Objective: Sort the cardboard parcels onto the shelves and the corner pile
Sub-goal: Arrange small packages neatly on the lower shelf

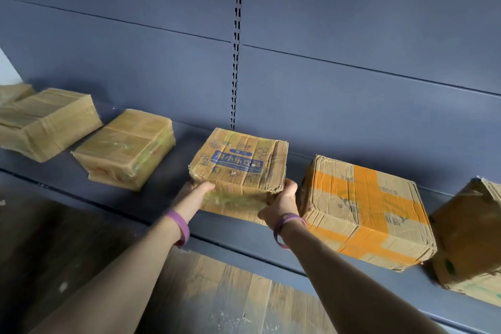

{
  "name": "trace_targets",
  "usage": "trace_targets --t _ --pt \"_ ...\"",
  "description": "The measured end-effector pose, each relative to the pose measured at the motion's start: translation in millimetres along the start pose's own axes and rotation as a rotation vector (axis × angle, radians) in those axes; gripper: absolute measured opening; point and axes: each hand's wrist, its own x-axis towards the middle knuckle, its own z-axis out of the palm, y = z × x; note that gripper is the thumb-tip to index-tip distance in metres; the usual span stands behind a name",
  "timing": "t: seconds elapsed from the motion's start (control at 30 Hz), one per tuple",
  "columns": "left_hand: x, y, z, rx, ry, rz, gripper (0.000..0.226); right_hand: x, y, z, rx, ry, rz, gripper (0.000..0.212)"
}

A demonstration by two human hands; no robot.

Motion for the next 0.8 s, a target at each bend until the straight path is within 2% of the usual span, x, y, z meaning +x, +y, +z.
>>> trace_targets --t 0.1,0.2,0.23,0.3,0.4,0.47,0.57,0.63,0.8 --pt "3.5 -6.2 1.1 0.123 0.03 -0.03 0.039 1.7 2.7 1.0 -0.024 -0.001 0.035 0.078" --pt "7.6 2.0 1.2 0.054 0.201 0.048 0.013 -2.3 -5.6 -1.3 0.046 -0.005 0.038 0.085" --pt "5.5 9.7 1.6 -0.022 0.256 0.099 0.013 -4.2 -10.0 -2.2 0.096 -0.002 0.023 0.094" --pt "1.4 27.3 0.5 -0.197 0.266 0.196 0.032 -5.2 -20.3 -3.7 0.208 0.009 -0.039 0.117" --pt "-6.3 47.5 -2.0 -0.226 0.199 0.358 0.044 -9.7 -33.3 -1.8 0.249 0.068 -0.15 0.147" --pt "-9.5 53.2 1.5 -0.211 0.161 0.437 0.039 -17.8 -39.6 0.0 0.187 0.1 -0.234 0.144" --pt "-14.5 56.1 17.4 -0.188 0.096 0.491 0.032 -38.0 -49.8 -4.7 0.131 0.136 -0.313 0.116" --pt "-19.8 57.7 29.7 -0.142 0.069 0.508 0.038 -45.6 -50.4 -16.9 0.109 0.159 -0.348 0.1" --pt "-44.2 61.7 73.2 -0.088 -0.132 0.568 0.032 -63.9 -41.6 -83.6 0.012 0.267 -0.343 0.09"
